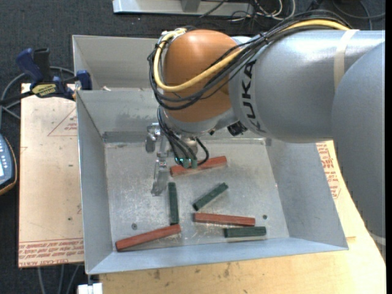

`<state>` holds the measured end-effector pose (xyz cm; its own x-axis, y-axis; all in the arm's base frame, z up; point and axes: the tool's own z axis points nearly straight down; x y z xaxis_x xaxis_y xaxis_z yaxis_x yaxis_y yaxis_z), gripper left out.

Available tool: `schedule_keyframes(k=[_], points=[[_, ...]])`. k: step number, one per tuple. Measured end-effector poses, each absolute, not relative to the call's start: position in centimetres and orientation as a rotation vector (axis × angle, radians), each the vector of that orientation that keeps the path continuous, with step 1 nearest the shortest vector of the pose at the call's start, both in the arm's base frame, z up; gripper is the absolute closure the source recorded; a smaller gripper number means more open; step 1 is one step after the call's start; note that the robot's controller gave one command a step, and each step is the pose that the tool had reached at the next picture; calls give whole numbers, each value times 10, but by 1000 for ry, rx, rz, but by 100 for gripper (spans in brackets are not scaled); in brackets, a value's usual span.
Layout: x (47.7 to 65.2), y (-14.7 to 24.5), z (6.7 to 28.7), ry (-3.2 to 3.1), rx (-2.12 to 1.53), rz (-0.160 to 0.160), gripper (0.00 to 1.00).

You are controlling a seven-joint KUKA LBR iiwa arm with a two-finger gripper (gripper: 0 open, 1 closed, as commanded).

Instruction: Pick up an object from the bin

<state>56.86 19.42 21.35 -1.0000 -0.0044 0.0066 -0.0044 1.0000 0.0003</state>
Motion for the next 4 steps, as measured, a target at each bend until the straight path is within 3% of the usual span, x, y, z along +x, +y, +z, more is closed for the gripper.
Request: schedule_keyframes(k=[1,2,3,4], points=[[521,158,88,-3117,331,1,0],[486,135,73,-3144,346,-7,0],[529,58,71,-3108,499,2,0],[529,63,74,-3106,507,-3,100]])
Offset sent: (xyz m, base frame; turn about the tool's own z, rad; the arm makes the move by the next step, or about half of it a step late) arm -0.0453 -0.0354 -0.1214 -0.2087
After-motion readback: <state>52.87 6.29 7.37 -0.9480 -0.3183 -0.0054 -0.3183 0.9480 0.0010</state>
